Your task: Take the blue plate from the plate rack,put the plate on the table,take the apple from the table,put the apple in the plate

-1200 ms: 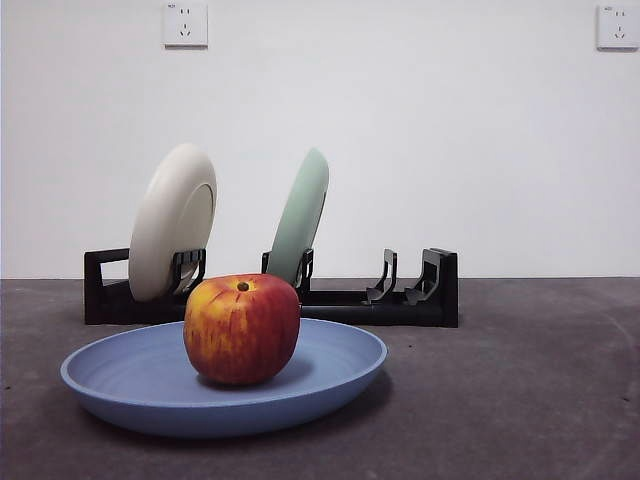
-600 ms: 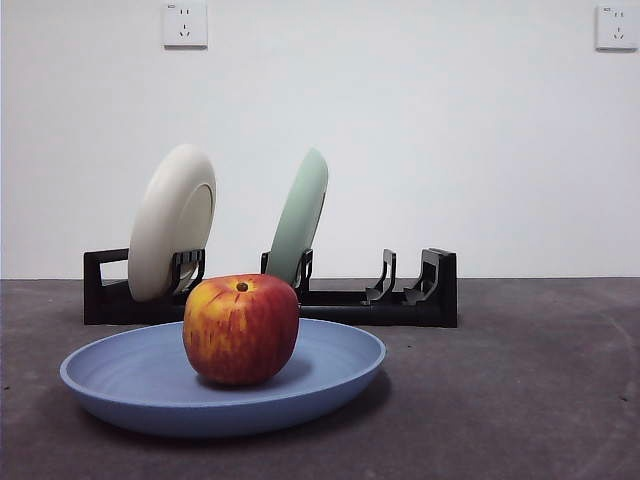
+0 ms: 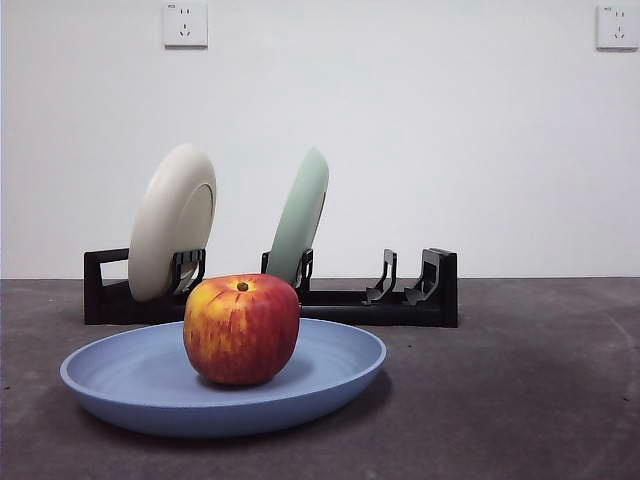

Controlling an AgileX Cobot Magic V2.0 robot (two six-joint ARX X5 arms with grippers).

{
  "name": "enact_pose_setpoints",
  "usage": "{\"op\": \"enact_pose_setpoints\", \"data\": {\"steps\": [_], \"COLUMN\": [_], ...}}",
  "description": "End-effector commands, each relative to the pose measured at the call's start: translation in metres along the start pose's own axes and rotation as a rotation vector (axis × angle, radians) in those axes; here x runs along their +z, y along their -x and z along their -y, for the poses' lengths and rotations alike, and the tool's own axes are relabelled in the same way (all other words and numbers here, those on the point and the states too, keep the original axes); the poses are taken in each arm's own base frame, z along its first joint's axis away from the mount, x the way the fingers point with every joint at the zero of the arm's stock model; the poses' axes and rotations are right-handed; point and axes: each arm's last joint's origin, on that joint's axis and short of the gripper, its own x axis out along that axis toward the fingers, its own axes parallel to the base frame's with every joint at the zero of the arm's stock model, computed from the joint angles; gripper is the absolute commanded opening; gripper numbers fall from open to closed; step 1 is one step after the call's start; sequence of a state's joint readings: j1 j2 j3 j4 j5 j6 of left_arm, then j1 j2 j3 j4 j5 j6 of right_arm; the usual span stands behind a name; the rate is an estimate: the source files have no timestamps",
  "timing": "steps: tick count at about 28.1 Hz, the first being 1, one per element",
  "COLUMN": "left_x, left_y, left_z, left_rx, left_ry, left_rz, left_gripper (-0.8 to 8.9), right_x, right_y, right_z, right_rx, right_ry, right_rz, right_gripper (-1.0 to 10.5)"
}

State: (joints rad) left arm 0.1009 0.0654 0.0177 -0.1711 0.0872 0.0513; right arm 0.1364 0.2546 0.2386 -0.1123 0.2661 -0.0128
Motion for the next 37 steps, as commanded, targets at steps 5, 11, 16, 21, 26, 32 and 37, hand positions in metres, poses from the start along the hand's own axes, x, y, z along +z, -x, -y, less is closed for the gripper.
{"op": "enact_pose_setpoints", "data": {"steps": [5, 11, 16, 21, 26, 32, 37], "left_x": [-0.003, -0.003, -0.003, -0.003, -0.003, -0.003, -0.003], "left_y": [-0.001, -0.001, -0.001, -0.001, -0.001, -0.001, -0.001], "left_z": [0.000, 0.000, 0.000, 0.000, 0.000, 0.000, 0.000], "left_rx": [0.005, 0.005, 0.005, 0.005, 0.005, 0.005, 0.005], "left_ry": [0.007, 0.007, 0.007, 0.007, 0.008, 0.008, 0.008], "left_rz": [-0.002, -0.002, -0.002, -0.003, -0.005, -0.005, -0.005], "left_gripper": [-0.03, -0.03, -0.03, -0.03, -0.03, -0.03, -0.03], "right_x": [-0.039, -0.054, -0.062, -0.065, -0.065, -0.065, -0.065], "right_y": [-0.001, -0.001, 0.002, 0.002, 0.002, 0.002, 0.002], "right_z": [-0.001, -0.002, -0.002, -0.001, -0.001, -0.001, -0.001], "right_rx": [0.069, 0.148, 0.153, 0.153, 0.159, 0.161, 0.161], "right_ry": [0.000, 0.005, 0.024, 0.076, 0.066, 0.067, 0.067], "right_rz": [0.070, 0.048, -0.020, -0.046, -0.045, -0.046, -0.046], "right_gripper": [0.0, 0.0, 0.0, 0.0, 0.0, 0.0, 0.0]}}
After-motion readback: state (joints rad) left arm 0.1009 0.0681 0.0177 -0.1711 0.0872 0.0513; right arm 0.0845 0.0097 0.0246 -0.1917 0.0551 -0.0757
